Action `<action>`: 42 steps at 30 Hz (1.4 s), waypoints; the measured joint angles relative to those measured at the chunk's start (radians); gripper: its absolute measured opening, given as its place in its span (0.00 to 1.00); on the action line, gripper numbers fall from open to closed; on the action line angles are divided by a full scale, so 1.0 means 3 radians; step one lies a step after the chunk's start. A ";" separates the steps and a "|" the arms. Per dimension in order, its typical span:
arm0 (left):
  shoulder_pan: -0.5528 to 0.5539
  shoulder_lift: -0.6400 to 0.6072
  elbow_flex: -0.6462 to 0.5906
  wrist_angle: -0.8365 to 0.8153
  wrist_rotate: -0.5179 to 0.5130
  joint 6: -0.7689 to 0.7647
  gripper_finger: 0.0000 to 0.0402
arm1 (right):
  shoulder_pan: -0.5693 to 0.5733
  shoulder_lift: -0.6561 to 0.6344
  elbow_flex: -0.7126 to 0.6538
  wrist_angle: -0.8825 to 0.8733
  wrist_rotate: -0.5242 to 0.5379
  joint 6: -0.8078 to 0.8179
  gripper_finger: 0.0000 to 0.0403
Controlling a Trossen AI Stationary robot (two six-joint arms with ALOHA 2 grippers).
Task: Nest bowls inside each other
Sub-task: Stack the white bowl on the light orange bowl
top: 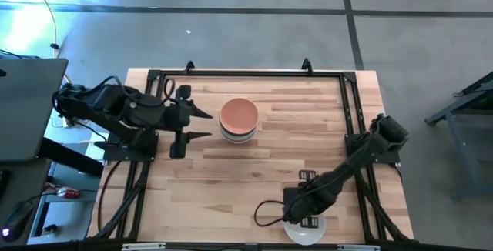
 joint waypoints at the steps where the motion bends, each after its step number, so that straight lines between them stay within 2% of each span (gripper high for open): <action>1: 0.0000 -0.0002 0.0000 0.0000 0.0001 0.0013 0.51 | -0.0015 0.0013 0.0000 0.0031 0.0011 0.0015 0.38; 16: 0.0000 -0.0003 -0.0001 -0.0129 0.0064 0.0115 0.51 | -0.0042 0.0397 0.0000 0.0129 0.0032 -0.0076 0.37; 27: 0.0001 -0.0050 -0.0001 -0.0128 0.0076 0.0113 0.51 | -0.0080 0.0558 0.0000 0.0107 0.0135 -0.0212 0.14; 31: 0.0000 -0.0069 -0.0001 -0.0127 0.0074 0.0110 0.51 | -0.0121 0.0549 0.0009 0.0114 0.0021 -0.0311 0.03; 37: 0.0000 -0.0104 -0.0001 -0.0128 0.0036 0.0102 0.51 | -0.0214 0.0471 0.0006 0.0150 -0.0137 -0.0359 0.01; 42: 0.0001 -0.0179 0.0001 -0.0167 0.0011 0.0102 0.51 | -0.0313 0.0357 0.0006 0.0184 -0.0139 -0.0263 0.00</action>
